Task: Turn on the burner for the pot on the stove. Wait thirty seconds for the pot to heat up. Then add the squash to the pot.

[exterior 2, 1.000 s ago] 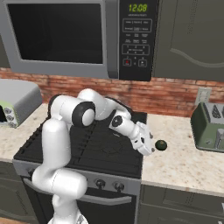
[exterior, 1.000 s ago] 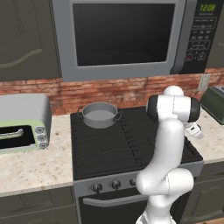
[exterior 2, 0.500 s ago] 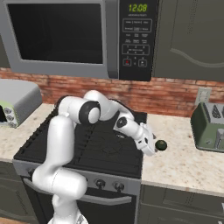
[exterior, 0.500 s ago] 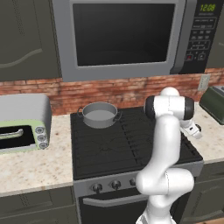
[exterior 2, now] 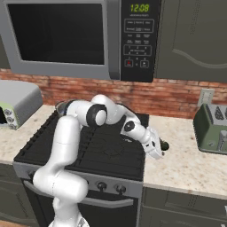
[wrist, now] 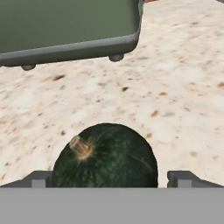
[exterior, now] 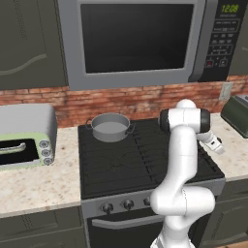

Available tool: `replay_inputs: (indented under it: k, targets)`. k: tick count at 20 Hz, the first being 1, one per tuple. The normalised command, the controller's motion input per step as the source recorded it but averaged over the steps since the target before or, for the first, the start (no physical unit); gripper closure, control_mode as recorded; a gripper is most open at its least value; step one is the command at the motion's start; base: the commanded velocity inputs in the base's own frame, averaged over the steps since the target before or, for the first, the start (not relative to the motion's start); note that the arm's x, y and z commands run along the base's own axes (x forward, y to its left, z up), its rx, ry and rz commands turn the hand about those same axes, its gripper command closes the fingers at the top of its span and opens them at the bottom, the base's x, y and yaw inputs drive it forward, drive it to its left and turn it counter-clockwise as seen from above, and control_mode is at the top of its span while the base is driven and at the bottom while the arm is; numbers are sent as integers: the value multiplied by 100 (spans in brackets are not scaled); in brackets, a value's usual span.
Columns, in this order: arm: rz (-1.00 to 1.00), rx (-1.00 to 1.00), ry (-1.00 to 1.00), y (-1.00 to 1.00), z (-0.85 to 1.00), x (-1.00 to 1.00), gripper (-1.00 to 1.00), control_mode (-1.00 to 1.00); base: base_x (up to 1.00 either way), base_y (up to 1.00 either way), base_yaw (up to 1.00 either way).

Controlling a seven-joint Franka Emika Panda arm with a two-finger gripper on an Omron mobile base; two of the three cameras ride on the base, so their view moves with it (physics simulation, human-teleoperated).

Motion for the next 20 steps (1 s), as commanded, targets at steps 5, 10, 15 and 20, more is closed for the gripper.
replay_inputs:
  k: [5,10,15,20]
  targets:
    - [0,0,1,-15,-25,27,-100,-100,0,0,0]
    - [0,0,1,-18,-27,26,-100,-100,0,0,0]
    - [0,0,9,-13,-45,28,-100,-100,0,0,0]
    - [0,2,20,0,-70,35,100,-100,0,0,0]
